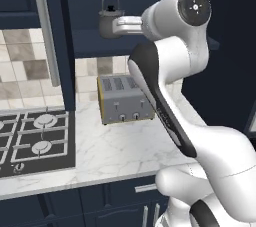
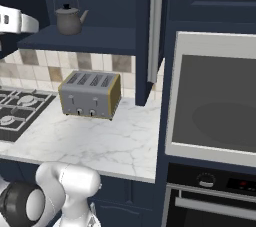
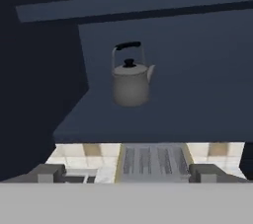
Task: Open the cabinet, pick the kettle from the cabinet, and place it in the sink.
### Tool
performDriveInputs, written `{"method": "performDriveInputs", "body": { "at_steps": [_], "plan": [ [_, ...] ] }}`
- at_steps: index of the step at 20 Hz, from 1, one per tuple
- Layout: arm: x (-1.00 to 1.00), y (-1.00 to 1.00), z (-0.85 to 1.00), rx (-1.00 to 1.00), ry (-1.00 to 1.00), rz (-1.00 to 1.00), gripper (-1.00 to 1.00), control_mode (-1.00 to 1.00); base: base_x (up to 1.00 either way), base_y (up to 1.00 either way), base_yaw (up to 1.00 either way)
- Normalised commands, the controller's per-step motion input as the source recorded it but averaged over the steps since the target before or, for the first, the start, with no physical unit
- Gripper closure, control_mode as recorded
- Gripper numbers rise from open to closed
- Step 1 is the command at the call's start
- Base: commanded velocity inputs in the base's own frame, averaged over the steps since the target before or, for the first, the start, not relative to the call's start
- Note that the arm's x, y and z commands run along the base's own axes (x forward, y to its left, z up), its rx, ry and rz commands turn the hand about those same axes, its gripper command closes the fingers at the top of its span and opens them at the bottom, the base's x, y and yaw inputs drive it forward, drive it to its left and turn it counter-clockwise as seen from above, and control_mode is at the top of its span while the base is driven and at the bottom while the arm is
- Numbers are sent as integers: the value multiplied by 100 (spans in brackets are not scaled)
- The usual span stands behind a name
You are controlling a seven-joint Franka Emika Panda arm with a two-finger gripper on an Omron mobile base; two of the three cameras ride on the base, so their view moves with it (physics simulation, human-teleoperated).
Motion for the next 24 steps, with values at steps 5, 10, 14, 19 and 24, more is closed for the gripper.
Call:
{"method": "performDriveInputs", "body": {
  "at_steps": [5,10,14,19,24],
  "plan": [
    [14,-7,5,-1,-15,0,-100,-100,0,0,0],
    [30,0,13,0,-9,0,-100,-100,0,0,0],
    [33,-2,15,-2,-7,0,-100,-100,0,0,0],
    [35,2,22,0,0,0,-100,-100,0,0,0],
    [34,3,15,0,0,0,-100,-100,0,0,0]
  ]
}}
